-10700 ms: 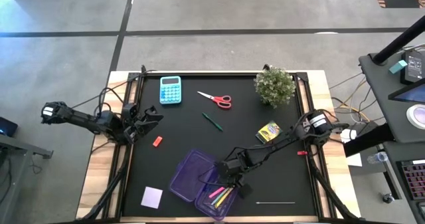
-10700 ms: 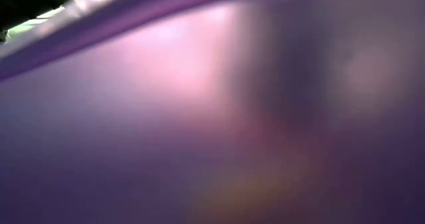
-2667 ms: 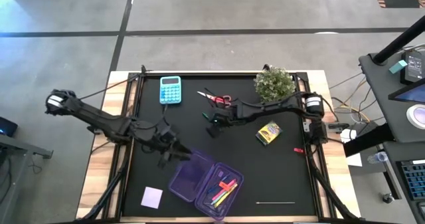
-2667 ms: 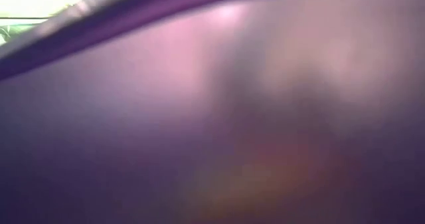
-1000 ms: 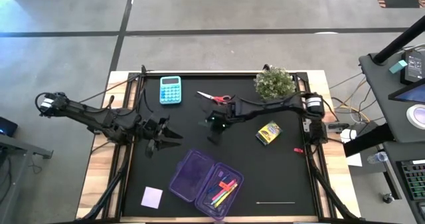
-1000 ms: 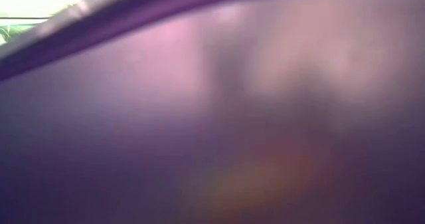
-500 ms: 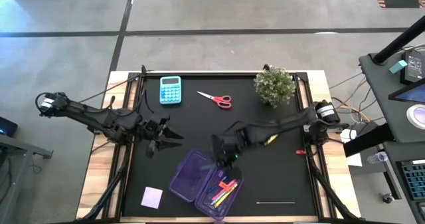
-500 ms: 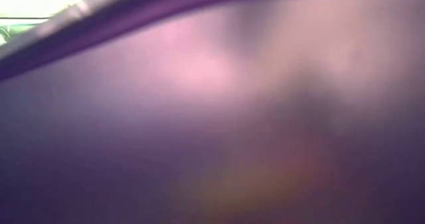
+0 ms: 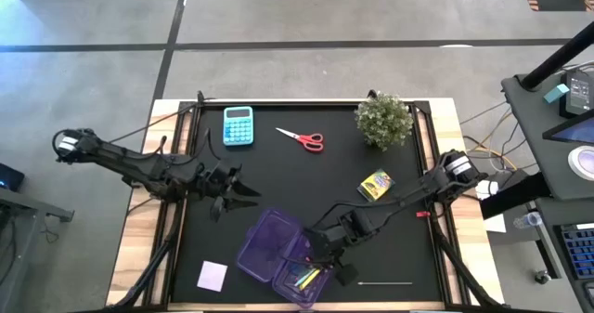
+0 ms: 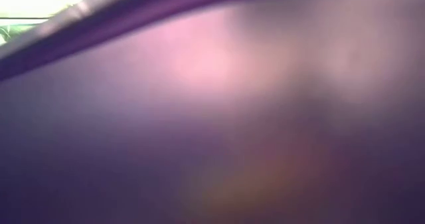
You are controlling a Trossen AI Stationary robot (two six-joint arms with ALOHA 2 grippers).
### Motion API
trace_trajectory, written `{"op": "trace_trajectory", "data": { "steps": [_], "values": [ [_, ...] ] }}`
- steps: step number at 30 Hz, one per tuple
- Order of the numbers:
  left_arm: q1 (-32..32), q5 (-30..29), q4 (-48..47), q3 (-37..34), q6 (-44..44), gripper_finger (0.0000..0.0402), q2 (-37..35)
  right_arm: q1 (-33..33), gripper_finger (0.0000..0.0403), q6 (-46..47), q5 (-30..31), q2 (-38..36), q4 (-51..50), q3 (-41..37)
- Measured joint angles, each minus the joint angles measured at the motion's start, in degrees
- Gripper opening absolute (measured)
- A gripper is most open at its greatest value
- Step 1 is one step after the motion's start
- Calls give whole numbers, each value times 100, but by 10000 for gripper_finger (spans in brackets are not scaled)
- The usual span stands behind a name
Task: Pack school essentials
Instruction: Put the green pen into the purple supply box
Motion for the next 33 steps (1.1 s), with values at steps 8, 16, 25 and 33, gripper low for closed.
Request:
{"op": "trace_trajectory", "data": {
  "steps": [8,16,25,33],
  "values": [
    [-7,0,386,10,-369,141,434,7,18,69,65,2,1036,-463],
    [-7,0,512,50,-364,141,551,7,18,-119,59,4,1538,-1017],
    [-2,-2,638,39,-364,141,526,-29,19,-268,54,47,2207,-1428],
    [-2,-7,664,44,-362,141,505,-34,22,-196,52,383,2347,-1431]
  ]
}}
